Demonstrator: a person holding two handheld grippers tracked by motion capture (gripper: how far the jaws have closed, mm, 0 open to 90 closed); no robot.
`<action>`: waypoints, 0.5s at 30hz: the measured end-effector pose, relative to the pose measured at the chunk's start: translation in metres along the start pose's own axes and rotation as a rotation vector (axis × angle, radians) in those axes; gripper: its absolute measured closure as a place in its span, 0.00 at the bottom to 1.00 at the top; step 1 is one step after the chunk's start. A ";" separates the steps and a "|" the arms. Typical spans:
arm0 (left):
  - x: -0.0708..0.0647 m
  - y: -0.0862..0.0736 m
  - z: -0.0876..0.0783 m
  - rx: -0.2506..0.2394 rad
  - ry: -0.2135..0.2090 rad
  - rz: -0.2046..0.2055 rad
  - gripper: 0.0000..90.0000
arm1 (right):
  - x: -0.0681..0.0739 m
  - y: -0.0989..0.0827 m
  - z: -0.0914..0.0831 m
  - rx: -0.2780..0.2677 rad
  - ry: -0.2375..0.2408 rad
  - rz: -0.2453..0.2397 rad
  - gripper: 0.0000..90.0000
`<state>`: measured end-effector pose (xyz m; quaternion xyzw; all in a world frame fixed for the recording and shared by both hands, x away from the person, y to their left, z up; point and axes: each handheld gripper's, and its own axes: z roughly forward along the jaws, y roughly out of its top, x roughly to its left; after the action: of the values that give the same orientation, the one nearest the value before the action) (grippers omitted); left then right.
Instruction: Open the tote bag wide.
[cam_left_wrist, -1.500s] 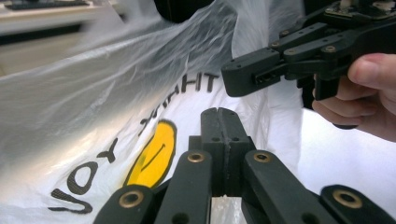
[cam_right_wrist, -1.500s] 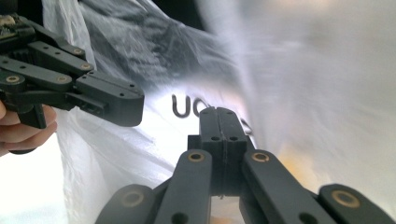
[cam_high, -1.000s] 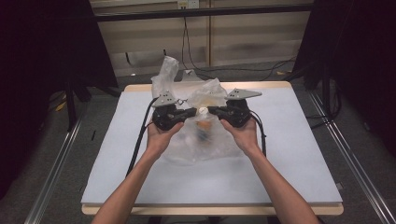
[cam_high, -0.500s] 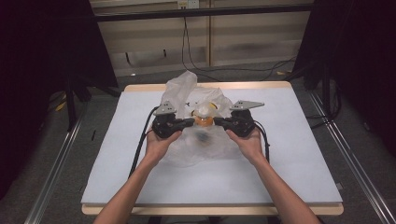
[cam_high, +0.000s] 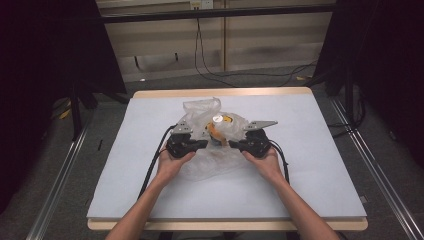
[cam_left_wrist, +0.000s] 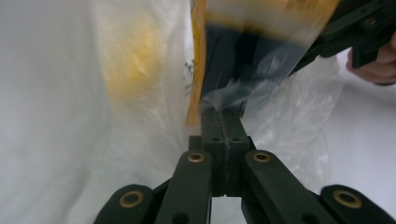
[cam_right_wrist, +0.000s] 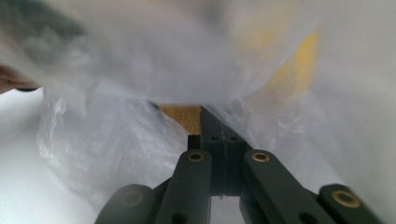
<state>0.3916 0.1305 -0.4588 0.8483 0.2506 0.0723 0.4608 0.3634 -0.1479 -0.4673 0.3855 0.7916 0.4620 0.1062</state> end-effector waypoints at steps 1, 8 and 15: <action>0.004 -0.004 0.000 0.005 -0.005 -0.016 1.00 | -0.001 -0.002 0.000 0.014 -0.004 0.000 1.00; 0.014 -0.018 0.010 0.098 0.033 -0.037 1.00 | -0.007 -0.016 0.011 0.118 -0.018 0.013 1.00; 0.027 -0.032 0.001 0.111 0.036 -0.069 1.00 | -0.013 -0.022 0.009 0.123 -0.010 0.012 1.00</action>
<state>0.4033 0.1574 -0.4888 0.8619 0.2917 0.0575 0.4109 0.3655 -0.1572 -0.4922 0.3985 0.8155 0.4112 0.0837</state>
